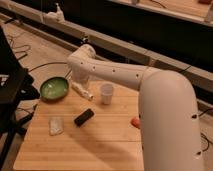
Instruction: Pick up the ceramic bowl
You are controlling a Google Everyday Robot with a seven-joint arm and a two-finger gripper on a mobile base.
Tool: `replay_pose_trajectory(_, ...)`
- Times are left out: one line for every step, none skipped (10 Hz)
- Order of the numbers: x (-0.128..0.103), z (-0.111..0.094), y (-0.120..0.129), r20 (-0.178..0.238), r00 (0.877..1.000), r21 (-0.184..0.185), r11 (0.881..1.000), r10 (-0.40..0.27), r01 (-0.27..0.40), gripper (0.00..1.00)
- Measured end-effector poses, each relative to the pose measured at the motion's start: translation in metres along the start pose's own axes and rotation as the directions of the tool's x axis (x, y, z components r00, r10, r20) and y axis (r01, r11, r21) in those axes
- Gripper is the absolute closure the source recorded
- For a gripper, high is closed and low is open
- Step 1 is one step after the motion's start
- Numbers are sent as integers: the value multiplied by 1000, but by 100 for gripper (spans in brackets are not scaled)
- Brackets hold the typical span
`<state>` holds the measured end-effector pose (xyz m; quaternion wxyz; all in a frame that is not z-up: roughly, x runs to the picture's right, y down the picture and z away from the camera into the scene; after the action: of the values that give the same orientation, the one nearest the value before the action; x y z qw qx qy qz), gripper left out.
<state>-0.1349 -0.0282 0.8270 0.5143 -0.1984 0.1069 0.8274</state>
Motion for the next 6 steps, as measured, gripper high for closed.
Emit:
replay_pose_trajectory(-4,-2,5,6,1000,-19,1000,-3,3,34)
replay_pose_trajectory(-5,-2,19,8,999,-63,997,-34,35,34)
replay_pose_trajectory(-4,-2,31,7,998,-99,993,-70,70,34)
replay_pose_trajectory(1,-2,51,2,990,-158,978,-141,140,34)
replay_pose_trajectory(8,-2,64,-4,979,-198,960,-202,197,34)
replay_pose_trajectory(22,-1,75,-17,956,-240,929,-293,281,34)
